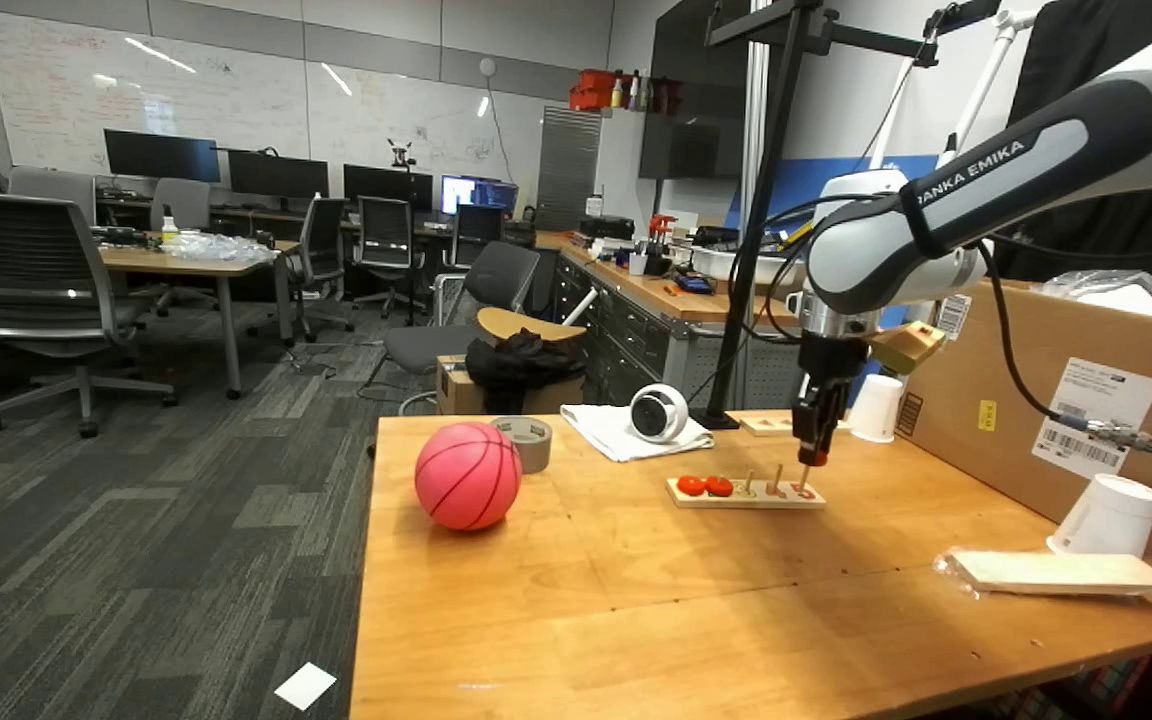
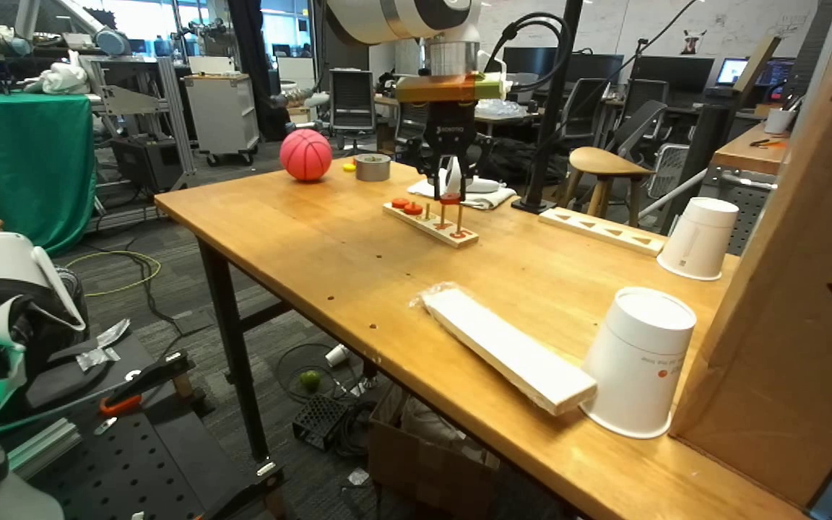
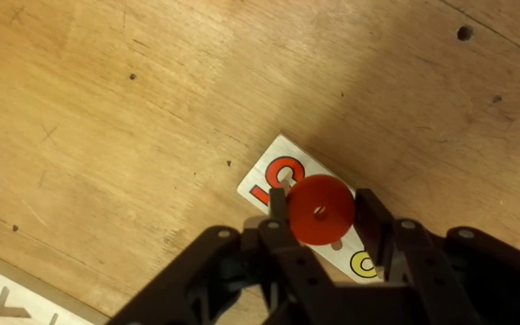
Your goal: Move the orange discs to the first right position on the wooden board
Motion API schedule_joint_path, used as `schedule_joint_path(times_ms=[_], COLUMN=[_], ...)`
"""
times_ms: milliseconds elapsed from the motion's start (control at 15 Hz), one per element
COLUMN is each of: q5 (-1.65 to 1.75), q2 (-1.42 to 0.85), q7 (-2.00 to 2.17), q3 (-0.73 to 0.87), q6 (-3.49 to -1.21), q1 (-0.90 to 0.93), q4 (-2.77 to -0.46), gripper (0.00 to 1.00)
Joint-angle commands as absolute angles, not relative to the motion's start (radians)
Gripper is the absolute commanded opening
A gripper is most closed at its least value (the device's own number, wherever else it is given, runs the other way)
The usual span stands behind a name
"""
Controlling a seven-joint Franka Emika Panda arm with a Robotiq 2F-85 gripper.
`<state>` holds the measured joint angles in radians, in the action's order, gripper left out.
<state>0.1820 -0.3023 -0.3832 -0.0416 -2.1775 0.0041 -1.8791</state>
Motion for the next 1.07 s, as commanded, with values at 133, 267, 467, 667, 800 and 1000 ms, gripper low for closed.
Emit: schedule_joint_path(times_ms=[133, 267, 467, 667, 800, 1000], q5=[0.209, 0.217, 0.232, 0.243, 0.230, 0.230], q2=[-0.341, -0.351, -0.364, -0.362, -0.348, -0.339], q7=[-0.388, -0.389, -0.387, -0.376, -0.371, -0.354], q3=[-0.033, -0.031, -0.027, -0.020, -0.020, -0.018], q6=[-2.216, -2.228, -2.224, -2.193, -2.176, -2.154], q1=[-0.002, -0.001, -0.001, -0.002, -0.006, -0.004], q4=[-1.831, -1.817, -1.799, -1.809, -1.821, -1.829], gripper=[0.16, 0.16, 0.16, 0.16, 0.16, 0.16])
